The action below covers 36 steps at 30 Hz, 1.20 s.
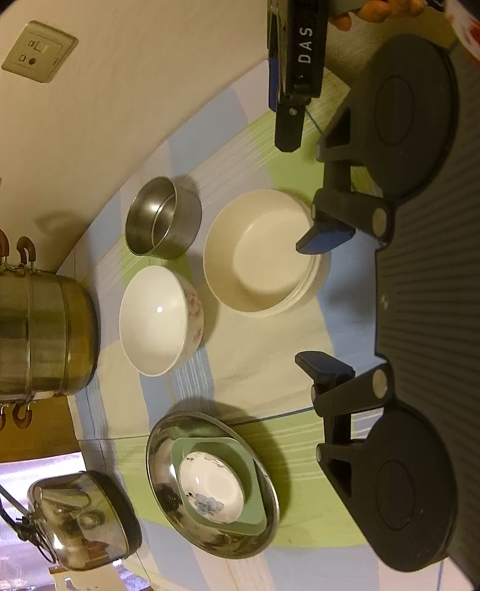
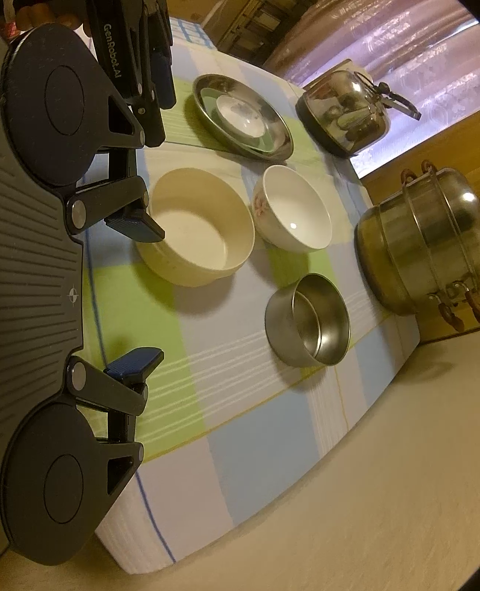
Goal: Organize plates and bowls
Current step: 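Move the left tool to the rim of the cream bowl, then close the left gripper on the cream bowl rim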
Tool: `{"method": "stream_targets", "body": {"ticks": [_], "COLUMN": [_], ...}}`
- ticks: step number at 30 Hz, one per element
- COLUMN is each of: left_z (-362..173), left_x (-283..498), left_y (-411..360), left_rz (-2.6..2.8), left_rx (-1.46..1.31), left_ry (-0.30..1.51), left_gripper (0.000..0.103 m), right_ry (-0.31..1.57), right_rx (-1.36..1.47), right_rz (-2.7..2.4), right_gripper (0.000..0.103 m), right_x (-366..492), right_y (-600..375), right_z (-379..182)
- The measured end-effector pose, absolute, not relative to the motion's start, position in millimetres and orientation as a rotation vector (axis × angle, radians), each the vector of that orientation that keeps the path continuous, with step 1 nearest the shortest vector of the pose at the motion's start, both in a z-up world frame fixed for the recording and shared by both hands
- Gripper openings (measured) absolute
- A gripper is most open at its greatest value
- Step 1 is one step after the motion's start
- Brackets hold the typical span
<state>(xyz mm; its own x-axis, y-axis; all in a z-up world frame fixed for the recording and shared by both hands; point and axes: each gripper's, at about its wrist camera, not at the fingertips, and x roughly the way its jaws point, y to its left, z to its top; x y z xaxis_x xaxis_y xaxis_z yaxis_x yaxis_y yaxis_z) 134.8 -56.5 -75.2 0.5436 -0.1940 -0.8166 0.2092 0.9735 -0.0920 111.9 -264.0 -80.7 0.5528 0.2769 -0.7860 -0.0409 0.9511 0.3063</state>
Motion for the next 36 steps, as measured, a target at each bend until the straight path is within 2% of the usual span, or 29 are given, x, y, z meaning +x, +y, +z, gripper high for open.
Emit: {"method": "stream_targets", "body": {"ticks": [7,18,20,26,36], "left_z": [-86,-104,-106,-112,-118], "left_x": [155,184,188,196,201], "left_y": [-57,-64,-65,-66,-65], "left_rz": [-0.275,-0.306,-0.308,-0.312,-0.319], "left_rx": [0.009,0.019,0.021,0.025,0.025], "left_ry": [0.975,1.001,1.006,1.018,1.028], "left_gripper": [0.053,0.036,0.036,0.034,0.023], "right_ry": [0.962,0.96,0.964,0.971,0.988], "right_rx": [0.246,0.213,0.212,0.203,0.174], "right_rz": [0.193,0.173,0.174,0.175,0.192], "right_gripper": [0.063,0.061,0.054,0.045,0.024], "right_x": [133,154,157,164,170], "right_y": [-249,-236,-235,-233,-226], "right_z": [-90,-107,-109,-116,-123]}}
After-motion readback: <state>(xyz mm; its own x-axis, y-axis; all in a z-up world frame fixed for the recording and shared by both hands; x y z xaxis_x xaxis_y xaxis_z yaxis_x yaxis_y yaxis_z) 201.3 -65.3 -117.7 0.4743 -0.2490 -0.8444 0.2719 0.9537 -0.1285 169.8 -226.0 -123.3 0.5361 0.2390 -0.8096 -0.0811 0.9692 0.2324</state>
